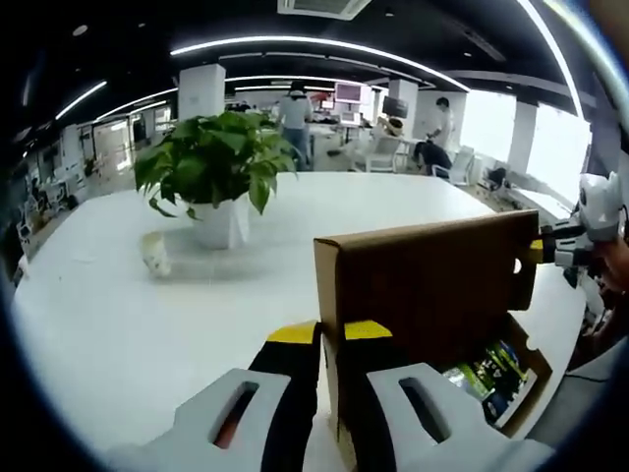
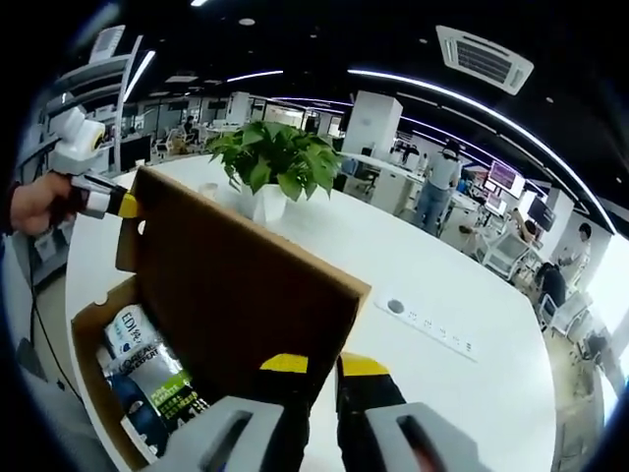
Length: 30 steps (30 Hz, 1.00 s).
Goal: Operate the shoe box by opening the lid, removing the specified soft item, and placing it in the target area until the item is outside and the box remains undamaged.
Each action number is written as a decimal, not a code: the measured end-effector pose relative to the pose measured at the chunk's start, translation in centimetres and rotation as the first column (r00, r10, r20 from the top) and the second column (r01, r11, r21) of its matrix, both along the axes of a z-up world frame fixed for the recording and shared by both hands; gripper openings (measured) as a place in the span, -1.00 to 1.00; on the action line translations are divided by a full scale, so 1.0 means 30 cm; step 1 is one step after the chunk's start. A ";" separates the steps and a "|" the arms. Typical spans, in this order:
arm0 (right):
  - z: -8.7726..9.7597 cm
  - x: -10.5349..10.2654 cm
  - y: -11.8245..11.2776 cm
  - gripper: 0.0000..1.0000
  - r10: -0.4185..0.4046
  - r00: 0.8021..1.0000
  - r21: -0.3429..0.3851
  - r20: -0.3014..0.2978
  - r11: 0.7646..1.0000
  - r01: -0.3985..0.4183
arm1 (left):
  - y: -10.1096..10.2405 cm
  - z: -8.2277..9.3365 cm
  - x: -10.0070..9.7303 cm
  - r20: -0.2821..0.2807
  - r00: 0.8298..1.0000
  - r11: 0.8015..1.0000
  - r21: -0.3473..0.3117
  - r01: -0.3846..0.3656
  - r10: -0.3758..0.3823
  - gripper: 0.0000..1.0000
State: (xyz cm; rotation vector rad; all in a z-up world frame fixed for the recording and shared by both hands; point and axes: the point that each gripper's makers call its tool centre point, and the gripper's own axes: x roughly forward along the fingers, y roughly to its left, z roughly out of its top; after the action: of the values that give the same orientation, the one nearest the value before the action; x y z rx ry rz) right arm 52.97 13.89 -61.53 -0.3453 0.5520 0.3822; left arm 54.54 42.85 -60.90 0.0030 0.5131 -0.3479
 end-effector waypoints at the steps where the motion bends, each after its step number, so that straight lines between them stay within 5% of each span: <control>1: -0.001 0.003 0.000 -0.95 0.000 1.000 -0.001 -0.002 1.000 0.000 | 0.000 -0.003 0.005 -0.002 1.000 1.000 0.002 0.000 0.000 -0.89; 30: -0.064 0.054 -0.022 -0.97 -0.050 0.998 0.028 -0.046 0.998 0.052 | -0.026 -0.068 0.093 -0.054 0.998 1.000 0.005 0.014 -0.014 -0.88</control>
State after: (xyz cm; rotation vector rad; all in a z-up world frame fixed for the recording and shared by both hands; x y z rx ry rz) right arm 54.60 13.22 -63.46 -0.2949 0.5974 0.3492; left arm 57.31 42.08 -62.95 0.0021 0.5674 -0.3611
